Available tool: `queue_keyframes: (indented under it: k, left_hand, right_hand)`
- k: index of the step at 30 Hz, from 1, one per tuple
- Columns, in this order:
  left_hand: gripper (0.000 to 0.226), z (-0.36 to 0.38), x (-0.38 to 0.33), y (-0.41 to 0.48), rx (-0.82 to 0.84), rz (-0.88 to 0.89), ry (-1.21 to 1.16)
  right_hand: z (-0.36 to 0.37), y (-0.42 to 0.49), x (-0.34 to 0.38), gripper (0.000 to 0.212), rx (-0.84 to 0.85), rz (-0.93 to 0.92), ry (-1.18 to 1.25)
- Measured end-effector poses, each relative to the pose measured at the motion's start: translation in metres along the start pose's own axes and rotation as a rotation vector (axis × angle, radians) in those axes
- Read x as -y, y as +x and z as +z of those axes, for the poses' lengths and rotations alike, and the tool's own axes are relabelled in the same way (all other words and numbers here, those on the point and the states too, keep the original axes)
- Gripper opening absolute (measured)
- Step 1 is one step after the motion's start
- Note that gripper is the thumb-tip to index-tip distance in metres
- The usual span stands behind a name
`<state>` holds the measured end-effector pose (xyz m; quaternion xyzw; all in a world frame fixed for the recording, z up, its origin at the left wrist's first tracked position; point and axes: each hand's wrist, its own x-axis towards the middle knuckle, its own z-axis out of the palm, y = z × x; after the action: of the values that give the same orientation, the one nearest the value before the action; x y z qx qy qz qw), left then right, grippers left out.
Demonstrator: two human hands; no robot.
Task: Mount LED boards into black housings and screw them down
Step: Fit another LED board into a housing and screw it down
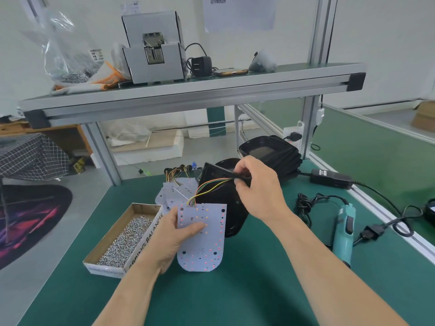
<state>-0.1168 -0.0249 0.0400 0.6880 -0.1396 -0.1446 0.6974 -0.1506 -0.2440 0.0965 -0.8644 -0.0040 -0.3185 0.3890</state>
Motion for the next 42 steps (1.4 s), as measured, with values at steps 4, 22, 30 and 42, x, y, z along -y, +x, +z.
queue_keyframes:
  k: [4,22,30,42]
  left_hand:
    - [0.054,0.014,-0.007,-0.001,0.010,0.041,0.139]
    - [0.024,0.015,-0.054,-0.002,0.200,0.289,0.698]
    - [0.022,0.023,-0.066,-0.005,0.221,0.267,1.051]
    - [0.038,0.025,-0.078,-0.009,0.249,0.311,1.305]
  right_hand:
    - [-0.002,0.005,-0.001,0.022,0.038,0.065,0.053]
    - [-0.031,0.001,-0.008,0.029,0.475,0.207,0.311]
    - [-0.051,0.020,-0.005,0.013,0.668,0.401,0.396]
    - [-0.026,0.012,-0.005,0.019,0.591,0.143,-0.072]
